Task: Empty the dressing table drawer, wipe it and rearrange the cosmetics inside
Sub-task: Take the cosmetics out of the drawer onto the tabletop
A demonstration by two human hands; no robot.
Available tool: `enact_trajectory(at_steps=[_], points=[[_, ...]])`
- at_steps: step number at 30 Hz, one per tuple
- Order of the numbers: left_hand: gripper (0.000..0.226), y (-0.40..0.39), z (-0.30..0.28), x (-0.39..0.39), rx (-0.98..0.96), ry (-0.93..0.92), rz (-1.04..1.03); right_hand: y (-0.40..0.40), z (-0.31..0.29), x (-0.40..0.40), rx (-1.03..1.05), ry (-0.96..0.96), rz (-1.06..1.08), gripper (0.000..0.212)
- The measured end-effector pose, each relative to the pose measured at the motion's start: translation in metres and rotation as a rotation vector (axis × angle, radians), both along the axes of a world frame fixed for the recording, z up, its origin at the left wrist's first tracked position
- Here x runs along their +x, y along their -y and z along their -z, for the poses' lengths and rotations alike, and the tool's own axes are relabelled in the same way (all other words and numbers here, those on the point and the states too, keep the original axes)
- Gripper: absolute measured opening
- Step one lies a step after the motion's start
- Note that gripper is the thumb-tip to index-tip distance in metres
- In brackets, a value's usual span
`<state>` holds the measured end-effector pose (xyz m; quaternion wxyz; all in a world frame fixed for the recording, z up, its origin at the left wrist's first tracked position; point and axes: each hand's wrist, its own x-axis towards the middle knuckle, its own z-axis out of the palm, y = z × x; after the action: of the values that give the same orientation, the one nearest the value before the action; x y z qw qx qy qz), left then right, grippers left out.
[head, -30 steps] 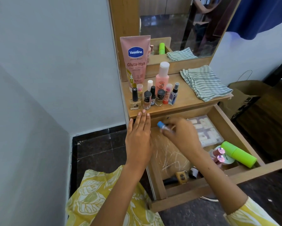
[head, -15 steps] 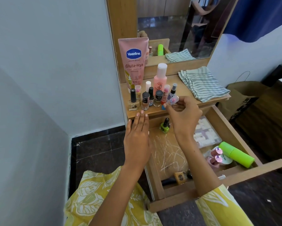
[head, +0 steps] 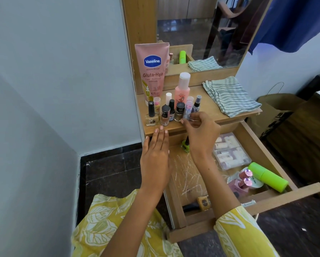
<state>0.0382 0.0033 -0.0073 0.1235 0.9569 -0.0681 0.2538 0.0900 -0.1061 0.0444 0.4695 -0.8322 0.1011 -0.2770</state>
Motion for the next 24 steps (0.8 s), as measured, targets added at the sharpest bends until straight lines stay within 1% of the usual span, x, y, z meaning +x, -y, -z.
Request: enact_trajectory(at_steps=[6,8,9,10,11,12,14,16,18,20,22,24], points=[[0.058,0.000,0.001,-0.001,-0.005,-0.004,0.007,0.011,0.003,-0.008,0.033,-0.002,-0.055,0.025],[0.058,-0.001,0.001,-0.001,-0.001,-0.004,0.013,0.021,0.002,-0.019,0.030,-0.023,-0.136,0.020],[0.058,-0.001,0.001,-0.001,0.004,-0.005,0.016,0.028,0.001,-0.026,0.014,-0.062,-0.206,0.017],[0.059,-0.002,0.001,0.000,0.008,-0.006,0.017,0.036,-0.001,-0.032,-0.023,-0.144,-0.294,0.015],[0.058,-0.002,0.002,0.000,0.009,-0.006,0.018,0.044,-0.003,-0.038,-0.095,-0.276,-0.398,0.013],[0.058,-0.002,0.002,0.000,0.005,-0.008,0.019,0.052,-0.003,-0.044,-0.218,-0.436,-0.514,0.013],[0.057,-0.002,0.002,-0.001,-0.009,-0.016,0.021,0.062,0.002,-0.056,-0.530,-0.711,-0.738,0.018],[0.056,-0.001,0.002,-0.002,-0.015,-0.026,0.022,0.063,0.012,-0.069,-0.757,-0.848,-0.885,0.025],[0.056,-0.002,0.001,-0.002,-0.014,-0.036,0.025,0.060,0.020,-0.079,-0.894,-0.916,-0.928,0.030],[0.056,-0.002,0.001,-0.002,-0.014,-0.038,0.027,0.055,0.023,-0.086,-1.025,-0.937,-0.936,0.033],[0.056,-0.002,0.001,-0.002,-0.012,-0.040,0.031,0.052,0.025,-0.088,-1.145,-0.881,-0.967,0.030],[0.057,-0.003,0.001,-0.002,-0.011,-0.046,0.033,0.049,0.028,-0.087,-1.221,-0.796,-1.004,0.025]])
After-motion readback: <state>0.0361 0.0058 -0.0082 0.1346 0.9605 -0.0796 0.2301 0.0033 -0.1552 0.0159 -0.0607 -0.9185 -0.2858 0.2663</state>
